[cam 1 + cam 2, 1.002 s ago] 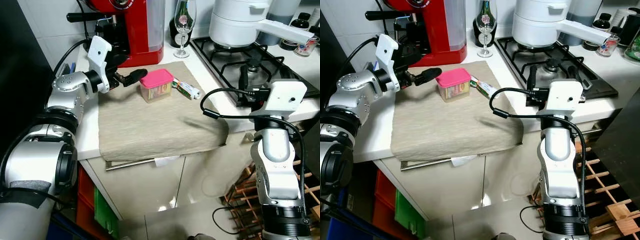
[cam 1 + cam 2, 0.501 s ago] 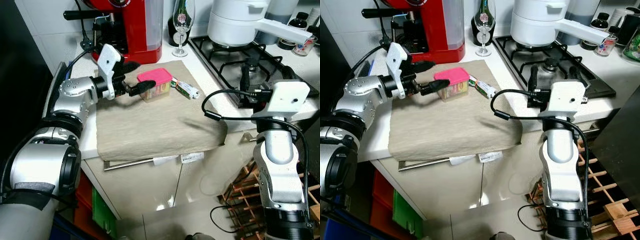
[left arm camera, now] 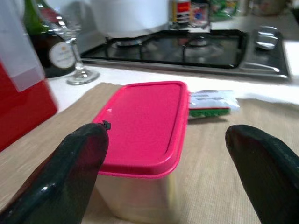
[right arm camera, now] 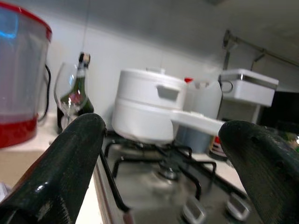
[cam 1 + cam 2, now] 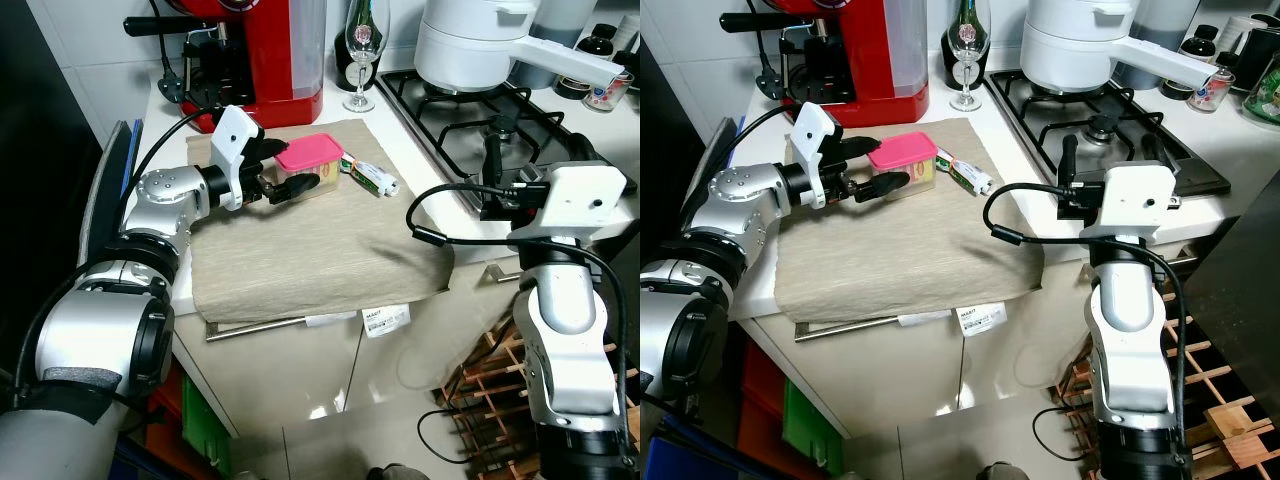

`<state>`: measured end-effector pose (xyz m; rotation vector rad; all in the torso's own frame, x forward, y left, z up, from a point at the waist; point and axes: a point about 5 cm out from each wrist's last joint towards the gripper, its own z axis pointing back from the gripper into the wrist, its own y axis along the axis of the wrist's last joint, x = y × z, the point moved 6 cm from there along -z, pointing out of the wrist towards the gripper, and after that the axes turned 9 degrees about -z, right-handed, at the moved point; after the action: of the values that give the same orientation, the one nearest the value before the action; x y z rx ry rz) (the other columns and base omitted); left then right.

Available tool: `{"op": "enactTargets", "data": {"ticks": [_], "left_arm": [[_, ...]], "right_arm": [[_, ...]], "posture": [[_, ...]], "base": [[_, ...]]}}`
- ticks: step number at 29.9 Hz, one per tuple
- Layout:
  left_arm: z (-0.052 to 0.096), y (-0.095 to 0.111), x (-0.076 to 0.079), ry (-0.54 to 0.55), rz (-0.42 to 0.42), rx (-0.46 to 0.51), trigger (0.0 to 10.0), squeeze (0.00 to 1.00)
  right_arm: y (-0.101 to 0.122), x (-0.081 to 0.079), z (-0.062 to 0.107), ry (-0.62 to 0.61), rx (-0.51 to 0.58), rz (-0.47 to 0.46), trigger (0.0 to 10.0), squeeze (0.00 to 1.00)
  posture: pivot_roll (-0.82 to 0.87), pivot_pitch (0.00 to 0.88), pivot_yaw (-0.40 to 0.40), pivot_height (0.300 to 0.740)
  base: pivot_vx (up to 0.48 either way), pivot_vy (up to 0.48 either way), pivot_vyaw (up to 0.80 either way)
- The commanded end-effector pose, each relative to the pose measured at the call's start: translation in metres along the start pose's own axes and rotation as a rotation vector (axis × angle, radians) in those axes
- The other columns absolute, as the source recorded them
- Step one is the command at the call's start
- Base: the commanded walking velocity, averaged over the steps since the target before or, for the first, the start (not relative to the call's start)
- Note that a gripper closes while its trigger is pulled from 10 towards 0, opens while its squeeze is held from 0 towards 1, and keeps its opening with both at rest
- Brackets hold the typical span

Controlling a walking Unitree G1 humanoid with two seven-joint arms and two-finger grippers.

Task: Restocking fridge

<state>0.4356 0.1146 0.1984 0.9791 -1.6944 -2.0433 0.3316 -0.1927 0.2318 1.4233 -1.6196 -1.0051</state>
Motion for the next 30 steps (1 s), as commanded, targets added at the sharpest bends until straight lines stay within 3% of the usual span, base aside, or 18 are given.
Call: {"op": "enactTargets", "data": {"ticks": [1,6,19,26,30], "left_arm": [[0.002,-0.004,-0.006,0.048,0.053,-0.005,10.0,0.00],[0.007,0.007,-0.017,0.091,0.069,0.046,10.0,0.00],[0.017,0.016,-0.033,0.132,0.066,0.069,10.0,0.00],[0.018,0.000,-0.023,0.082,0.025,-0.012,10.0,0.00],[0.013,-0.006,-0.016,0.056,0.055,-0.030,10.0,0.00]], "right_arm": [[0.007,0.004,0.002,-0.003,0.010,0.008,10.0,0.21],[0.006,0.006,0.004,-0.002,-0.001,0.015,10.0,0.21],[0.005,0.009,0.007,-0.002,-0.019,0.030,10.0,0.21],[0.006,0.010,0.008,0.003,-0.022,0.034,10.0,0.21],[0.007,0.011,0.008,0.002,-0.026,0.041,10.0,0.21]], "posture": [[-0.26,0.057,0.006,0.740],[-0.27,0.065,0.001,0.740],[-0.27,0.066,-0.002,0.740],[-0.29,0.069,-0.003,0.740],[-0.29,0.070,-0.003,0.740]], "base": [[0.000,0.000,0.00],[0.000,0.000,0.00],[0.000,0.000,0.00],[0.000,0.000,0.00],[0.000,0.000,0.00]]}}
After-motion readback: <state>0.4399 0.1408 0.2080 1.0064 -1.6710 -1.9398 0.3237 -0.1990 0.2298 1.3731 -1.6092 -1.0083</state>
